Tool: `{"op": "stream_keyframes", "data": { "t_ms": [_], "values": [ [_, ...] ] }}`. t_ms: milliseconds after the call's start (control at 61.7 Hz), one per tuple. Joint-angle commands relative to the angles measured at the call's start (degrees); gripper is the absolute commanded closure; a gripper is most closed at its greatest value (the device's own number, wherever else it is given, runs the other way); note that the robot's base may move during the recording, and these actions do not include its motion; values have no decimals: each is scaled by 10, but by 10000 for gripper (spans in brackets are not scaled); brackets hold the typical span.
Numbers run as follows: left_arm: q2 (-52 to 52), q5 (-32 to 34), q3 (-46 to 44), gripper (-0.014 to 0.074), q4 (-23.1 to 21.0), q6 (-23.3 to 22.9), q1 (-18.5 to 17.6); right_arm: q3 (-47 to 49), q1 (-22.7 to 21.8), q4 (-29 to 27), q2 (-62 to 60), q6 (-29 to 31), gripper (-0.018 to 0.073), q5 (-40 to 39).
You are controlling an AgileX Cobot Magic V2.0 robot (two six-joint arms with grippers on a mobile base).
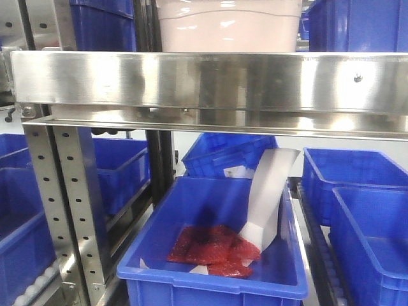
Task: Grab white bin and place on right shelf
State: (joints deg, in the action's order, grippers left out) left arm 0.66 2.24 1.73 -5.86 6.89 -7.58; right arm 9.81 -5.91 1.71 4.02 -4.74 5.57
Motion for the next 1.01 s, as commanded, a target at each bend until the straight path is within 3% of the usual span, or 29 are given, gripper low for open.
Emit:
{"op": "stream_keyframes", "data": {
  "t_ms": [0,178,292,989],
  "values": [
    [5,52,-1,713,-4,-4,0,-36,14,17,-14,3,492,-85],
    [5,52,-1,713,-4,-4,0,-117,16,4,-58,3,492,-118],
    [5,52,-1,713,-4,-4,0,-114,14,1,-57,5,492,-80],
    [5,52,-1,713,-4,-4,0,-114,14,1,-57,5,492,-80]
  ]
}}
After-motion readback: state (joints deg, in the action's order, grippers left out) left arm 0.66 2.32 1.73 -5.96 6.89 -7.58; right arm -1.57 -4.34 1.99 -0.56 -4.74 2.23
